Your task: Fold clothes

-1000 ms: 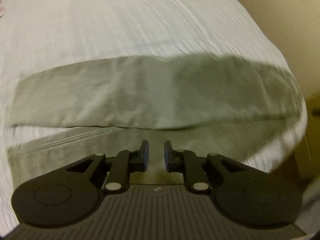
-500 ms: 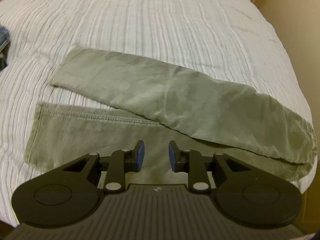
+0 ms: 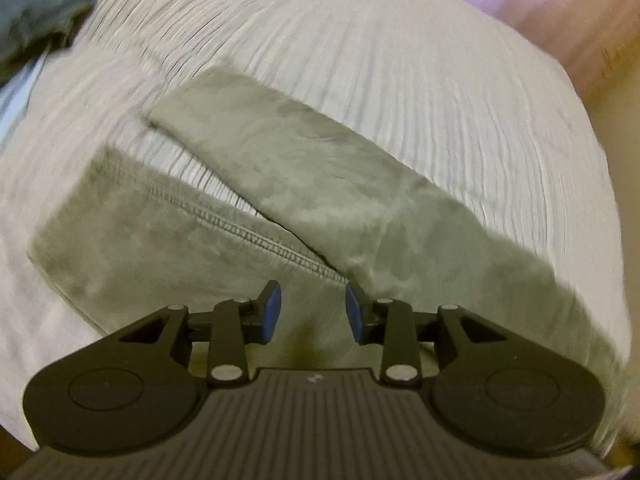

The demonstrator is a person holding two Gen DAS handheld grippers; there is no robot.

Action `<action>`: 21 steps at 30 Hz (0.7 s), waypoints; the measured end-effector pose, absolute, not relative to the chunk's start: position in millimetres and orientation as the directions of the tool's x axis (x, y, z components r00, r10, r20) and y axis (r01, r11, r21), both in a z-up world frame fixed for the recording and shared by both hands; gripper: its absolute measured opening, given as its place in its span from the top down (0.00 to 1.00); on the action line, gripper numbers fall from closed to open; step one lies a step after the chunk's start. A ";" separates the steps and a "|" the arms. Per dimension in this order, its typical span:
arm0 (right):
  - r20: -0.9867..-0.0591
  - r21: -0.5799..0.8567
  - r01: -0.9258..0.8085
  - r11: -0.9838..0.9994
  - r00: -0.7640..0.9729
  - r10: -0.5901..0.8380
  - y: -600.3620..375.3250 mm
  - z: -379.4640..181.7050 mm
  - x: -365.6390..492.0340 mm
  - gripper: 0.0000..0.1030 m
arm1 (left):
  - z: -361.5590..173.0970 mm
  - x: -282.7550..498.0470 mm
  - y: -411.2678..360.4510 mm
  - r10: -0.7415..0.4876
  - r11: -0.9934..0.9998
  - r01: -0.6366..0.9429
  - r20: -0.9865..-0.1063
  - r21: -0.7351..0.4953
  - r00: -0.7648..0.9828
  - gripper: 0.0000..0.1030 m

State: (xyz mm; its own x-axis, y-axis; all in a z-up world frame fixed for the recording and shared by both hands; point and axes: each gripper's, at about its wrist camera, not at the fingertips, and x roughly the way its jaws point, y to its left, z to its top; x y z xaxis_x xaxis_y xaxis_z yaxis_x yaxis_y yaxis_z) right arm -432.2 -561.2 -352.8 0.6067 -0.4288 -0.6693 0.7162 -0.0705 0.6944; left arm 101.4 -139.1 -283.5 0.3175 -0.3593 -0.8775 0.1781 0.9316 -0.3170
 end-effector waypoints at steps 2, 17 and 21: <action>-0.652 0.710 0.702 -0.061 0.623 -0.432 -563.7 -359.1 -432.9 0.42 | -298.6 107.6 -133.4 -0.392 0.919 0.086 -0.864 -0.385 0.316 0.71; -0.615 0.742 0.670 -0.018 0.670 -0.415 -576.8 -366.6 -437.6 0.70 | -365.4 172.4 -124.9 -0.387 0.831 -0.211 -0.808 -0.514 0.444 0.72; -0.616 0.731 0.682 0.022 0.674 -0.408 -583.7 -348.9 -437.6 0.77 | -354.4 174.1 -132.3 -0.363 0.869 -0.141 -0.806 -0.474 0.467 0.97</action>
